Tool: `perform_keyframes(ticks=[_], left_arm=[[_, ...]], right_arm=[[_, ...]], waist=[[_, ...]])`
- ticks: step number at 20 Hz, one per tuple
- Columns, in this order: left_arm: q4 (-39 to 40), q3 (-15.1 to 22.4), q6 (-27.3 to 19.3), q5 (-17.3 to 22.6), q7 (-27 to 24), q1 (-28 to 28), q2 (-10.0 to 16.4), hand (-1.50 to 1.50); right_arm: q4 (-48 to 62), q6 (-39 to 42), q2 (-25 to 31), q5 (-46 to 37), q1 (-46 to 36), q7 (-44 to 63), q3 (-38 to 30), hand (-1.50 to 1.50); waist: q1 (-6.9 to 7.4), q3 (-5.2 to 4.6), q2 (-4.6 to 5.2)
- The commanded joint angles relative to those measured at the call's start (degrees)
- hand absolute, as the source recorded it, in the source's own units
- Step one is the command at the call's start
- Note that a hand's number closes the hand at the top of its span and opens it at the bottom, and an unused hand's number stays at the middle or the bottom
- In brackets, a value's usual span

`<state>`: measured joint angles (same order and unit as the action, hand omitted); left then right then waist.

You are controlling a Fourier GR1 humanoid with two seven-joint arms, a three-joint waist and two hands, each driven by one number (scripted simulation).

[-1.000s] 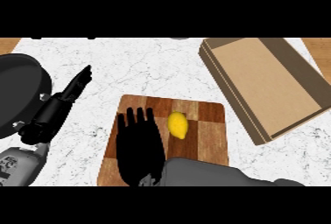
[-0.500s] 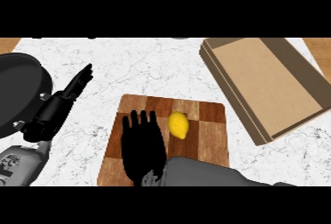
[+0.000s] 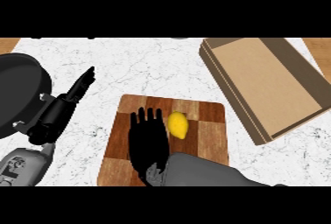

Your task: Pick the can from the cutting board and place it in the cardboard box

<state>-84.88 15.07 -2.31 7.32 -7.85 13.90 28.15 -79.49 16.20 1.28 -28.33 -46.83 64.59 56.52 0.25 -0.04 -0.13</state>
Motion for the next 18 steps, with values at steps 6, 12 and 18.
perform_keyframes(ticks=[6,12,18], left_arm=[[-2.23,-3.38,3.93,-0.66,1.24,-1.17,-0.01,0.0],[-1.44,-3.52,3.08,-3.71,0.74,-1.65,-2.58,0.0],[-2.83,-3.29,2.46,-4.92,3.11,-0.2,-4.42,0.0]], right_arm=[[1.63,3.69,-1.22,-4.72,3.74,-0.03,-0.76,1.5],[4.32,-3.16,-1.25,-12.12,3.31,-6.27,4.15,1.5],[16.58,-8.92,0.03,-12.66,-3.48,-18.09,-7.78,1.5]], waist=[[0.12,0.03,0.04],[0.16,0.03,0.09],[0.83,0.05,0.56]])
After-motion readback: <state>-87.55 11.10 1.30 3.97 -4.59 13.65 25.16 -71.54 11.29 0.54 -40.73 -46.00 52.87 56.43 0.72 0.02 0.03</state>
